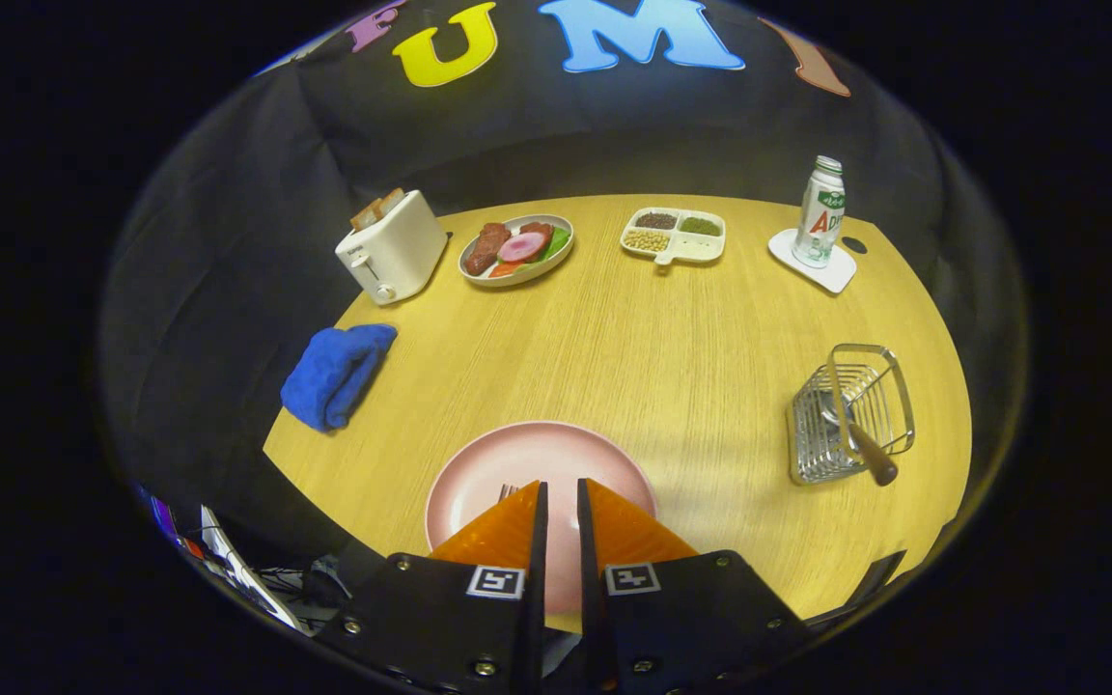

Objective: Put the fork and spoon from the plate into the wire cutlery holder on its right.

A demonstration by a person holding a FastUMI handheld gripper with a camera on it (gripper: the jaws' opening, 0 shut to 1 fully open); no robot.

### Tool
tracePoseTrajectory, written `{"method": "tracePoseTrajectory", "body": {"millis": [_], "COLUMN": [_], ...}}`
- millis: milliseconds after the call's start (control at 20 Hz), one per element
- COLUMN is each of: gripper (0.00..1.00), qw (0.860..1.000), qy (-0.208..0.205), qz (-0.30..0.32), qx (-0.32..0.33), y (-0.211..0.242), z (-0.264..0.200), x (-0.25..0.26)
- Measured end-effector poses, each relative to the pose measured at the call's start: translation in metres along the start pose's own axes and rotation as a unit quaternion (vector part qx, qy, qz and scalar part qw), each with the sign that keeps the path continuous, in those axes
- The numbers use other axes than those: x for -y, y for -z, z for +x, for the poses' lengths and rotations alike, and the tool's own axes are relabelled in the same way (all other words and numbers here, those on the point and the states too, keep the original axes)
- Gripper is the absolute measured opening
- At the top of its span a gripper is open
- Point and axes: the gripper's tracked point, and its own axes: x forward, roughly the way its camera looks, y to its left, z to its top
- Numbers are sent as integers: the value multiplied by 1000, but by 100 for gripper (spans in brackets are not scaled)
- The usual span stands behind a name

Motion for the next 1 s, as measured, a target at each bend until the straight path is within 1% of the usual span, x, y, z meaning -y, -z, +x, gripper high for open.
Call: {"method": "tracePoseTrajectory", "body": {"millis": [200, 250, 300, 350, 450, 700, 850, 1000], "gripper": [18, 27, 32, 34, 34, 34, 34, 34], "qw": [999, 999, 998, 998, 997, 993, 990, 989], "qy": [-18, -21, -20, -20, -22, -10, 7, 23], "qz": [-5, -4, -6, -7, -1, 17, 11, 13], "qx": [-33, -43, -51, -61, -80, -116, -138, -143], "y": [20, 26, 30, 37, 49, 75, 92, 98], "z": [11, 15, 16, 22, 28, 40, 46, 51], "x": [-22, -29, -30, -33, -39, -42, -38, -33]}}
